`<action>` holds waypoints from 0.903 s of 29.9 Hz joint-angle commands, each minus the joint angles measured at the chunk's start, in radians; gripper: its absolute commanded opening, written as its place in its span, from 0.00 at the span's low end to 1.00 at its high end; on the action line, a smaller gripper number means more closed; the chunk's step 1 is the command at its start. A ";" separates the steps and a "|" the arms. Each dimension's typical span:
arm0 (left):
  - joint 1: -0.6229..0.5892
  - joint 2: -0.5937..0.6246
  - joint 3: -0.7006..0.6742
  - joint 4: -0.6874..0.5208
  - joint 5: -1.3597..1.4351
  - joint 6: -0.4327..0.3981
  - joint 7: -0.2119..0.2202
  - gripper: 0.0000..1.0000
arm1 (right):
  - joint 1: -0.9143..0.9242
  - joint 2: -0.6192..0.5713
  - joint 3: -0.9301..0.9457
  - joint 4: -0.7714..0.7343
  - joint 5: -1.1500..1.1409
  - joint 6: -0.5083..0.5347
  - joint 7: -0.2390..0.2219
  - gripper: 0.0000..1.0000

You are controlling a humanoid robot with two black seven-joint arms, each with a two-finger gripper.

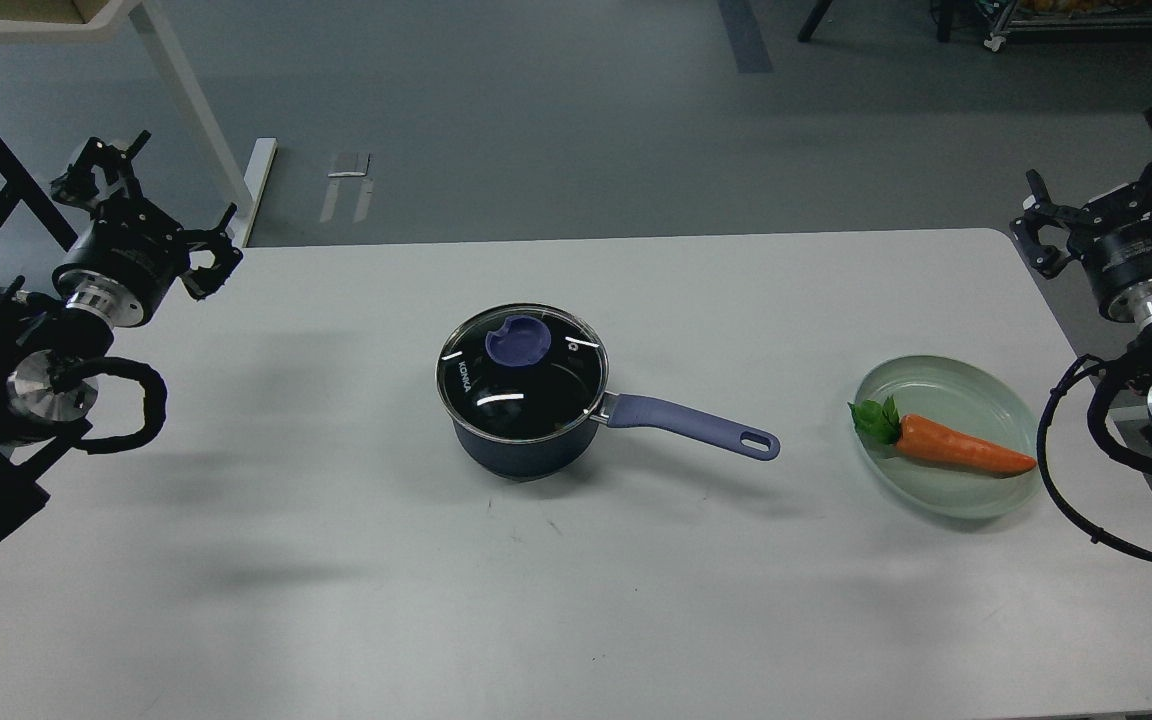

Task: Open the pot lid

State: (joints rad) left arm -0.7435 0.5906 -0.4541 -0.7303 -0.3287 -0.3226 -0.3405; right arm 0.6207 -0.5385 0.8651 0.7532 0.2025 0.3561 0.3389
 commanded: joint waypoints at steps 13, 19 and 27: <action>-0.005 0.006 -0.009 0.008 0.007 0.042 0.006 1.00 | 0.034 -0.119 -0.037 0.061 -0.011 -0.019 0.011 1.00; -0.007 0.040 -0.005 0.008 0.022 0.039 0.014 0.99 | 0.197 -0.288 -0.286 0.201 -0.023 -0.022 0.014 1.00; -0.007 0.064 0.000 0.005 0.073 0.025 0.003 0.99 | 0.525 -0.348 -0.604 0.313 -0.394 -0.063 0.015 1.00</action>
State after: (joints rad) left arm -0.7500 0.6523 -0.4578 -0.7250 -0.2618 -0.2964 -0.3363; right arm 1.0254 -0.8852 0.3802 1.0383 -0.0620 0.3130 0.3530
